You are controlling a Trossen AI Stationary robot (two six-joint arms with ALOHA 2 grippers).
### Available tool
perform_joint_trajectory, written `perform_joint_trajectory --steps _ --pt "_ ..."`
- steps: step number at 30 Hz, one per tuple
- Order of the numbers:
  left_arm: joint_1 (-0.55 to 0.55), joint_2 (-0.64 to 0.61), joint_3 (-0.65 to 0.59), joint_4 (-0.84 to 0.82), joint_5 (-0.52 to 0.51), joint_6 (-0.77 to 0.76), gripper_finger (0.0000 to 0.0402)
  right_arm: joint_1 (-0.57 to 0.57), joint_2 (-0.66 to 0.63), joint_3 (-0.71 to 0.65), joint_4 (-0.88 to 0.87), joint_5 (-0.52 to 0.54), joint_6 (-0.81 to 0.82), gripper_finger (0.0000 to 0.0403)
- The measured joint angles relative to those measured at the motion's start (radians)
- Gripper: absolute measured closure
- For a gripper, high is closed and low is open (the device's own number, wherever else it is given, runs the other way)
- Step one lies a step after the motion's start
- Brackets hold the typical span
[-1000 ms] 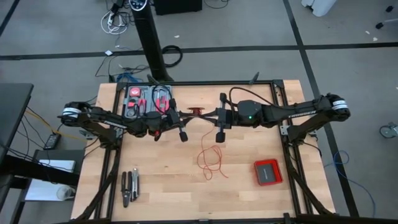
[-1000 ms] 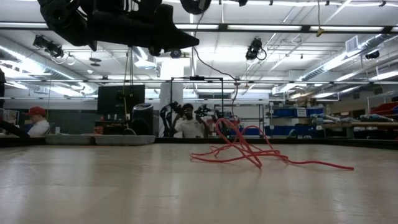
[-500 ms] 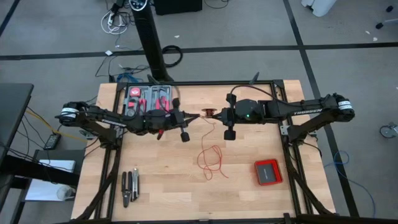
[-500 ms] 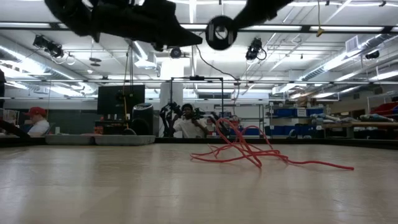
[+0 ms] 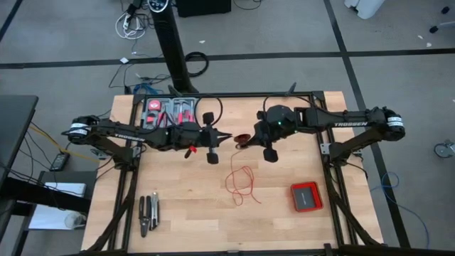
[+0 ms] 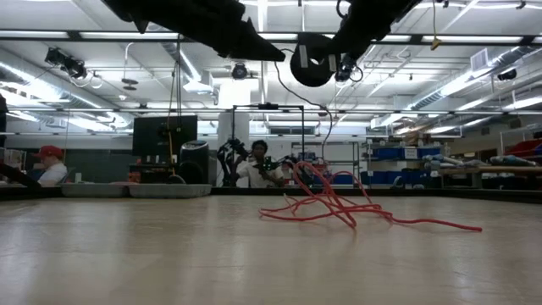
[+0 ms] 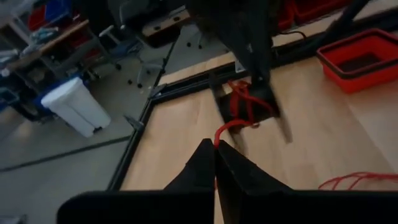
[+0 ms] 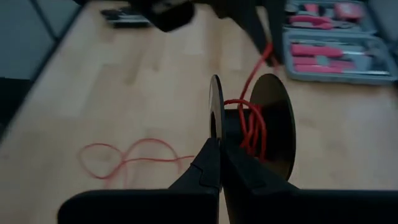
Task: Coil cords
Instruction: Coil the red wire onto the spool
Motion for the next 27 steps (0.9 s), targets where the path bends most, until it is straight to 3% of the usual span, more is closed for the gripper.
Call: perform_joint_trajectory --steps 7,12,27 --pt "-0.012 0.0 0.0 0.12 0.016 0.192 0.0397 -0.006 0.022 0.0 0.071 -0.116 -0.007 0.0403" --pt "-0.011 0.0 0.0 0.208 0.091 0.278 0.0392 -0.007 0.029 0.0 0.119 -0.161 -0.027 0.0403" --pt "-0.011 0.0 0.0 0.217 0.145 0.295 0.0365 -0.004 0.032 0.0 0.177 -0.308 -0.062 0.0403"
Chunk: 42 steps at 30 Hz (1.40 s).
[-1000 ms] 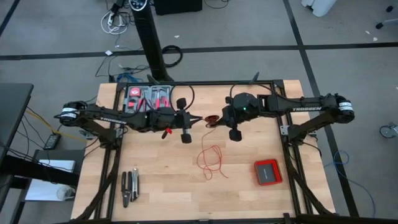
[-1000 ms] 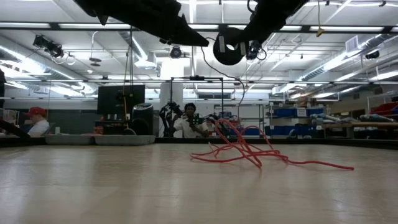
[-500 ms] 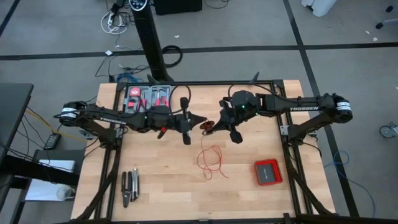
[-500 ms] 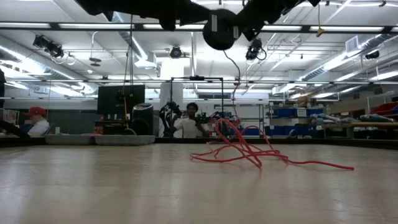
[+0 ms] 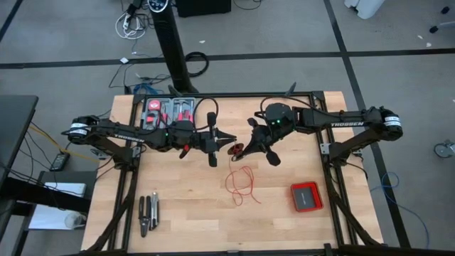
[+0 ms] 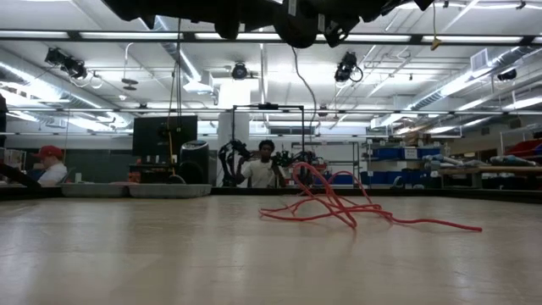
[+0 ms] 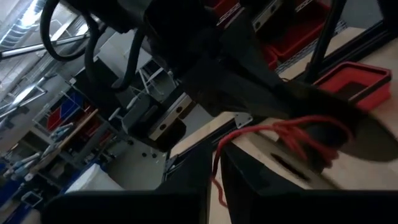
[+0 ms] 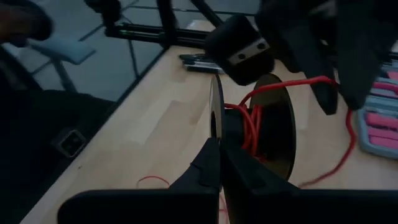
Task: Coil cords
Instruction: Coil the red wire onto the spool
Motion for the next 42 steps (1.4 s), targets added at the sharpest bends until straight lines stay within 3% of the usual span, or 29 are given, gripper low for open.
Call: perform_joint_trajectory --steps 10,26,42 --pt "0.0 0.0 -0.001 0.013 0.065 -0.001 0.0365 -0.016 0.0 0.0 0.014 -0.118 -0.071 0.0402" --pt "0.001 0.149 -0.001 0.253 0.014 -0.072 0.0364 -0.02 0.001 0.0 0.148 -0.192 -0.123 0.0402" --pt "0.01 0.164 -0.002 0.264 0.063 -0.133 0.0364 -0.098 0.0 -0.218 0.649 -0.223 -0.076 0.0402"
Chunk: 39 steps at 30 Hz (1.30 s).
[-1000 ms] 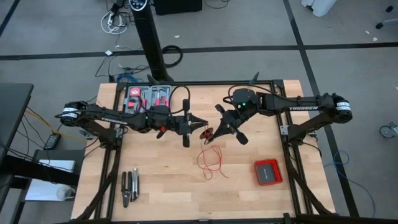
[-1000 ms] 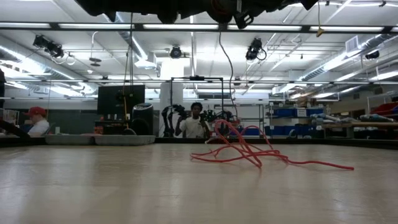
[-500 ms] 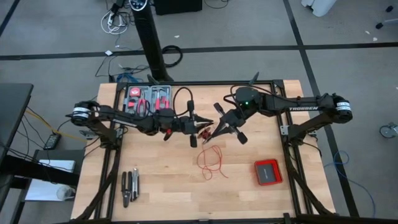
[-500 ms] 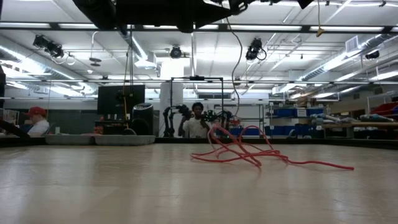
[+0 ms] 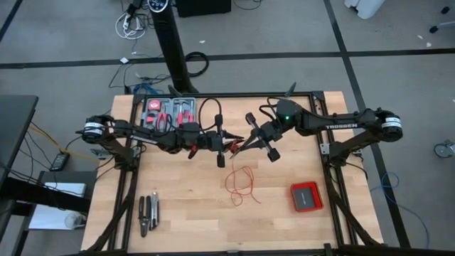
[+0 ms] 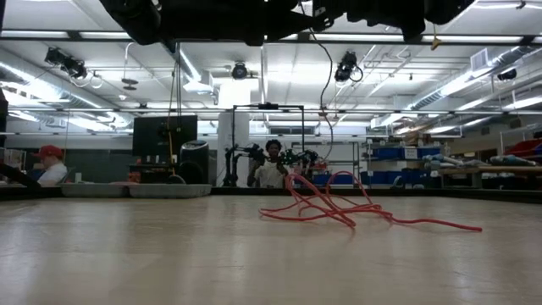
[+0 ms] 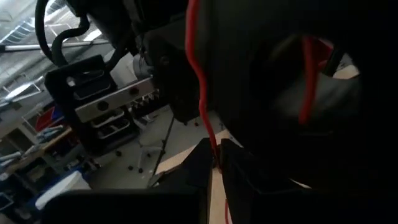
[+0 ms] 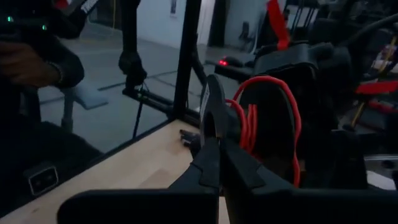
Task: Coil cords
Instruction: Coil the red wire onto the spool
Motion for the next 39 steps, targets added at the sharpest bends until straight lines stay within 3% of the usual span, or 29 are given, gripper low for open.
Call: perform_joint_trajectory --steps 7,14,34,39 --pt "0.011 0.008 0.0 -0.036 0.012 -0.113 0.0364 -0.013 -0.002 -0.126 0.258 0.069 0.048 0.0402" --pt "0.01 0.007 0.0 -0.057 0.006 -0.132 0.0364 -0.047 -0.002 -0.217 0.45 0.098 0.101 0.0402" --pt "0.012 0.006 0.0 -0.02 -0.019 -0.179 0.0365 -0.024 -0.002 -0.228 0.549 0.095 0.09 0.0402" --pt "0.012 0.006 0.0 -0.031 -0.021 -0.179 0.0365 -0.005 -0.002 -0.228 0.568 0.167 0.075 0.0402"
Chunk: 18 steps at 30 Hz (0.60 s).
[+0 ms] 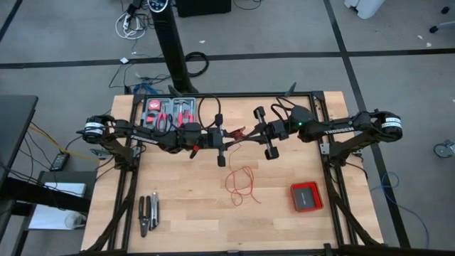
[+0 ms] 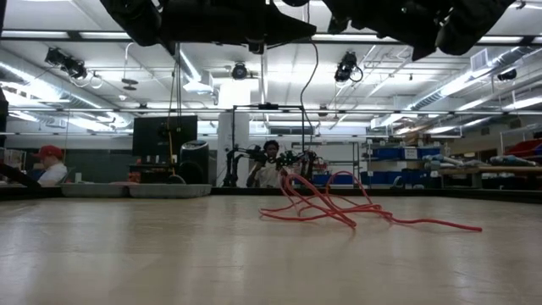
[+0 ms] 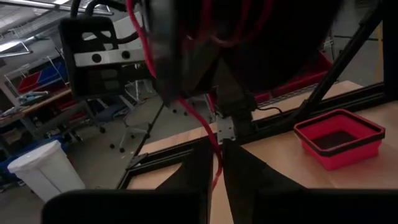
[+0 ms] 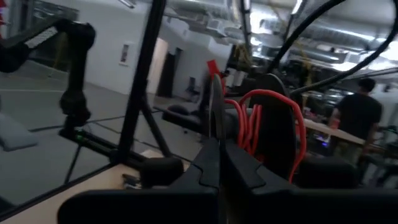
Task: Coil cords
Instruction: Coil the red wire onto the spool
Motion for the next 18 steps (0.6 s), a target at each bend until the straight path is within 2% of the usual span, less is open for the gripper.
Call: perform_joint_trajectory --steps 2,8,13,18 --pt "0.0 0.0 0.0 0.0 0.0 -0.002 0.0365 0.006 0.0 0.0 0.001 0.04 -0.002 0.0402" --pt "0.0 0.0 0.0 -0.011 -0.003 -0.004 0.0366 0.013 0.0 -0.001 -0.002 0.063 -0.011 0.0402" --pt "0.0 0.0 0.0 -0.014 -0.035 -0.005 0.0395 0.012 0.0 -0.021 0.001 0.076 -0.01 0.0402" --pt "0.0 0.0 0.0 -0.015 -0.036 -0.008 0.0399 0.012 0.0 -0.04 0.009 0.093 -0.011 0.0402"
